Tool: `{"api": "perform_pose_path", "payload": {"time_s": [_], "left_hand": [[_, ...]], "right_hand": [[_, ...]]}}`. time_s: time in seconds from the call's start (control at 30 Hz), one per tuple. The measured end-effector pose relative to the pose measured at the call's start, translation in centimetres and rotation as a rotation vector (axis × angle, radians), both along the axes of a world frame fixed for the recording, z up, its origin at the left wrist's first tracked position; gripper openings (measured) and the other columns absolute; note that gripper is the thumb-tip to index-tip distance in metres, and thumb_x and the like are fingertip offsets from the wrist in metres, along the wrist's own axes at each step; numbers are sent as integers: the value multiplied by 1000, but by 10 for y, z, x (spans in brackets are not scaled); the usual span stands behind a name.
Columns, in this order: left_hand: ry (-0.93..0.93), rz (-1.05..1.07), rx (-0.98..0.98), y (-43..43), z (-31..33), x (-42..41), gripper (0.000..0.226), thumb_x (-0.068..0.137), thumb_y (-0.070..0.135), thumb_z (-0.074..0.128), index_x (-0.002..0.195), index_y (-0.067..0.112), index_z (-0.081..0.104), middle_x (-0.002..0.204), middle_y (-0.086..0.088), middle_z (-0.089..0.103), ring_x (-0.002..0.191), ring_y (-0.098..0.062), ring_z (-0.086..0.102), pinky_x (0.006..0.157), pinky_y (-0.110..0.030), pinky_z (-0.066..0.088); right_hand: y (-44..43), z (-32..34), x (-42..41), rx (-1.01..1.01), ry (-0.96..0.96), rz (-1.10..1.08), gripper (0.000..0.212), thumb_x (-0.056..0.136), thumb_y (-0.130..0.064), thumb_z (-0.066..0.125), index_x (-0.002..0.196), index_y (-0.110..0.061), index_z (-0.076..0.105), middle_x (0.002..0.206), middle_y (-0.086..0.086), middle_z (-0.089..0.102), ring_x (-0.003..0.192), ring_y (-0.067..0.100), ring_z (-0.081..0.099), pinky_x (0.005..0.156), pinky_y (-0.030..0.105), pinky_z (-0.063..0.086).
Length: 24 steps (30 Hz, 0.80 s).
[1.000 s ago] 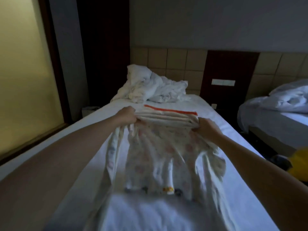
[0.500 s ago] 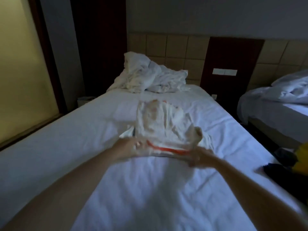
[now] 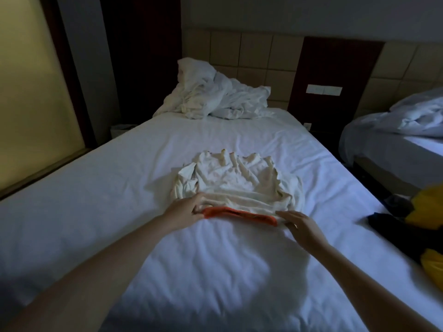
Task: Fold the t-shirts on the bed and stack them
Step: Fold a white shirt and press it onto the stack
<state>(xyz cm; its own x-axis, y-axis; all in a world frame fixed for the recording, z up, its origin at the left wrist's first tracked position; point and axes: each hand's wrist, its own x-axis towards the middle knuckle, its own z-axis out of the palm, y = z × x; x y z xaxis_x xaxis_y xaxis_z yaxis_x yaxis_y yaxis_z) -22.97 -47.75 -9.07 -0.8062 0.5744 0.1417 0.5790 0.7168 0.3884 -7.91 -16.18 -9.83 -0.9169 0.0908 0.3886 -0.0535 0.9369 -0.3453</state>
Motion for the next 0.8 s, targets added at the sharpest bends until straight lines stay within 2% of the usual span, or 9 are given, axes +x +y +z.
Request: {"api": "perform_pose_path", "payload": {"time_s": [0.13,0.2,0.3,0.4,0.5,0.57,0.67,0.73,0.8], "left_hand": [[248,-59,34,-5,3,19,42,84,37,38,92,13,71,92,-10,68,92,-31,63,81,-36,43],[348,-104,114,-8,14,22,43,84,37,37,90,9,70,90,-14,66,88,-34,63,78,-38,44],[247,-59,203,-14,45,48,45,96,35,35,109,-1,57,99,-24,63,90,-39,61,70,-35,40],[207,-20,-142,-27,44,65,62,87,53,31,137,18,44,120,-20,59,104,-38,59,77,-35,43],[88,-101,-418,-42,21,87,53,91,59,32,129,26,47,119,-10,60,104,-30,59,74,-30,38],[9,-150,-346,-51,3,98,36,97,44,43,127,26,50,119,-5,61,108,-25,58,82,-32,42],[-4,-134,-186,-61,-7,112,33,97,38,46,126,24,54,120,-1,61,110,-20,57,88,-32,43],[-22,-133,-174,-62,-10,114,35,97,42,46,125,24,56,118,1,61,108,-17,57,90,-32,44],[-97,-119,-126,-61,-9,118,36,96,43,46,119,19,60,110,3,61,102,-15,57,91,-34,45]], "right_hand": [[-3,5,29,41,-65,90,35,84,-4,65,117,-17,67,124,6,62,119,21,55,97,21,35],[-3,15,36,75,-40,140,31,81,-8,69,111,-12,69,117,9,66,111,28,61,93,22,39],[-14,42,51,-44,-122,47,25,82,-17,71,106,-12,72,104,10,71,97,24,66,80,23,42],[-19,44,65,-78,-197,6,23,87,-25,65,108,-18,71,104,7,71,97,23,65,77,25,41],[-25,28,88,99,-356,53,28,94,-26,55,120,-26,63,121,0,64,111,21,58,83,17,35],[-34,19,106,125,-344,95,29,97,-30,49,123,-26,61,124,-2,62,114,20,55,91,22,38],[-44,5,111,227,-274,164,43,94,-52,33,119,-31,61,114,-7,61,113,22,50,96,41,44],[-56,7,113,264,-356,72,41,92,-51,38,129,-38,47,135,-12,44,136,22,25,111,47,21],[-69,8,112,230,-417,0,58,88,-61,34,141,-39,32,152,-11,24,145,22,4,115,47,1]]}}
